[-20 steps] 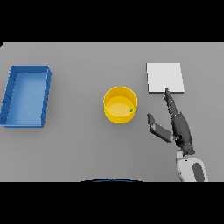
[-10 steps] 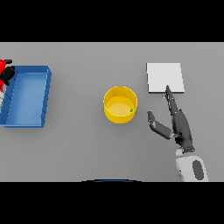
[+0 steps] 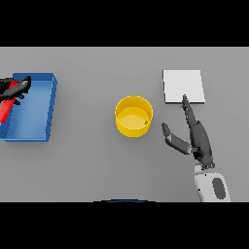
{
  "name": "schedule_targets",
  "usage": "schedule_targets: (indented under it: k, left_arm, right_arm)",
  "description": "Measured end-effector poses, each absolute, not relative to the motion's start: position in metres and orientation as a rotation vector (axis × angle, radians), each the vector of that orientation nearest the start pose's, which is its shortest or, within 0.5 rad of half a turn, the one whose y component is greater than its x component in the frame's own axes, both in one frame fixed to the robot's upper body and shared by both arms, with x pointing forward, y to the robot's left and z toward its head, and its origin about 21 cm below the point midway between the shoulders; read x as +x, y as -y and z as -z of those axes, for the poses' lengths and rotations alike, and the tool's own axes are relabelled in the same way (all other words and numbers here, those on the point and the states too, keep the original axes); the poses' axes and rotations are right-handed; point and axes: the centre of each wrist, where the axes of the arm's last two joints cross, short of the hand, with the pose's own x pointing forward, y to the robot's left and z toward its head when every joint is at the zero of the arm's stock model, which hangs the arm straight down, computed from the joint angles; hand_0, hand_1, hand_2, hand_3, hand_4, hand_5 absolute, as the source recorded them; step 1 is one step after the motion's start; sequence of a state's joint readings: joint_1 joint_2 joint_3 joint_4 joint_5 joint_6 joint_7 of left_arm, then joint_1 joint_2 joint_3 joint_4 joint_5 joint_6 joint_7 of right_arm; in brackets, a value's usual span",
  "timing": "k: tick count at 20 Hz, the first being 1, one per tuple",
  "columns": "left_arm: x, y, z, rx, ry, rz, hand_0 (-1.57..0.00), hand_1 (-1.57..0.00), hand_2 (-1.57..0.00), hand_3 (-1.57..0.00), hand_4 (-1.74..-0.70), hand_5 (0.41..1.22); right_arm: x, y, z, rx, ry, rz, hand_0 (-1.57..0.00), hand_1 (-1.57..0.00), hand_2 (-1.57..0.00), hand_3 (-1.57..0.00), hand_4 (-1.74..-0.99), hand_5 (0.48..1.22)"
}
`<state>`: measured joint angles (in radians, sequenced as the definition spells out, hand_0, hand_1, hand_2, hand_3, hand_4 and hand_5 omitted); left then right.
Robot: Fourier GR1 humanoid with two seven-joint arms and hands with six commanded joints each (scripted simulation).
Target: Pick up the red beaker and tilt it to pour out 1 green nut into yellow bowl. Pick up the yellow bowl and place it on the metallic measuring scale.
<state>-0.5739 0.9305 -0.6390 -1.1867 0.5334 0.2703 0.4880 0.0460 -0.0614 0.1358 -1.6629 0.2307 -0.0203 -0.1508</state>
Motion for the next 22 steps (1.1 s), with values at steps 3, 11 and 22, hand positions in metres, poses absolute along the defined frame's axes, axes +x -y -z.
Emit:
schedule_targets:
  k: [3, 11, 22]
  left_arm:
    - [0.343, -0.344, -0.106, 0.588, 0.960, 0.457, -0.33, -0.29, -0.27, -0.23, -0.75, 0.647]
    - [0.354, -0.338, -0.099, 0.652, 1.032, 0.438, -0.05, -0.05, -0.05, -0.04, -0.71, 0.663]
    - [0.355, -0.334, -0.098, 0.620, 1.114, 0.405, 0.00, 0.00, 0.00, 0.00, -0.72, 0.667]
  right_arm:
    - [0.232, 0.221, -0.009, -0.130, 1.773, -0.311, 0.00, 0.00, 0.00, 0.00, -1.148, 0.688]
    - [0.229, 0.216, -0.011, -0.181, 1.738, -0.347, 0.00, 0.00, 0.00, 0.00, -1.163, 0.677]
    - [0.277, 0.199, -0.058, -0.334, 1.667, -1.320, 0.00, 0.00, 0.00, 0.00, -1.233, 0.703]
